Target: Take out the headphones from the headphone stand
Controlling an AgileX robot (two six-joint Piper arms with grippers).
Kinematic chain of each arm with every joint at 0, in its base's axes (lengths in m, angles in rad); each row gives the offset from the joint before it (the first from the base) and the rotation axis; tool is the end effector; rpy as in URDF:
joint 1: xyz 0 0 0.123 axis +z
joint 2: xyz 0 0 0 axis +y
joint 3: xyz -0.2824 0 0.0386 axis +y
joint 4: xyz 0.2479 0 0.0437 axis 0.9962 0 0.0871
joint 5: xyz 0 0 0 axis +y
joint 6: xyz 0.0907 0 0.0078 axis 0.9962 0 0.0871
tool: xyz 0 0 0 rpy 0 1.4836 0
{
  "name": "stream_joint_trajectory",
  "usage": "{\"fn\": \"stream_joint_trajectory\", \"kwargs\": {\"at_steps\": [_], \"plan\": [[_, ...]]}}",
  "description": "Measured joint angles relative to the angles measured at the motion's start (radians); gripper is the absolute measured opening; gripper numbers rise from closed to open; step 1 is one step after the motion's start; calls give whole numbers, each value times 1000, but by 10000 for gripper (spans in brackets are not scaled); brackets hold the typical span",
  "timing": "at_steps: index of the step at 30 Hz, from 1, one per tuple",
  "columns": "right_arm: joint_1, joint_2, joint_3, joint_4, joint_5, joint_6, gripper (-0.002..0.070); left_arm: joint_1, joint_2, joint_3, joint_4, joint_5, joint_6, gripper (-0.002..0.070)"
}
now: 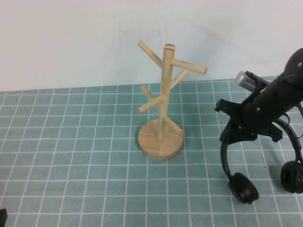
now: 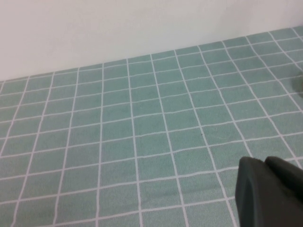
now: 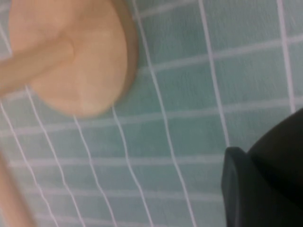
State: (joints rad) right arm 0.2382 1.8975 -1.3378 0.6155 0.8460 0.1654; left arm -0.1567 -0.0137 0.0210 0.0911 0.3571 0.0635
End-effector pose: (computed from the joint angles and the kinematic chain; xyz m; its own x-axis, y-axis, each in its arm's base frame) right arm 0.3685 0.1300 0.2065 -0.9538 0.2953 -0.0547 0.2228 0.8180 0.5304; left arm 0.0526 -0.0054 0.1747 -0.2474 0.1892 -0.9503 0.1643 0.9747 0.1513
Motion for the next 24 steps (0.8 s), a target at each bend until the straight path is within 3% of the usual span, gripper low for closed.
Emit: {"fn": "stream_joint_trajectory", "kwargs": {"at_steps": [6, 8, 12, 14, 16, 19, 24], "plan": [[-32, 12, -79, -14, 14, -56, 297, 0, 0, 0, 0, 0, 0, -5], [-44, -3, -120, -51, 64, -75, 335, 0, 0, 0, 0, 0, 0, -5], [-50, -81, -214, -195, 189, -98, 340, 0, 0, 0, 0, 0, 0, -5], [-46, -138, -255, -273, 242, -115, 314, 0, 0, 0, 0, 0, 0, -5], [-38, -209, -282, -331, 271, -134, 233, 0, 0, 0, 0, 0, 0, -5], [-16, -339, -284, -446, 287, -148, 0, 0, 0, 0, 0, 0, 0, -5], [35, -572, -239, -581, 294, -148, -2, 0, 0, 0, 0, 0, 0, -5]]}}
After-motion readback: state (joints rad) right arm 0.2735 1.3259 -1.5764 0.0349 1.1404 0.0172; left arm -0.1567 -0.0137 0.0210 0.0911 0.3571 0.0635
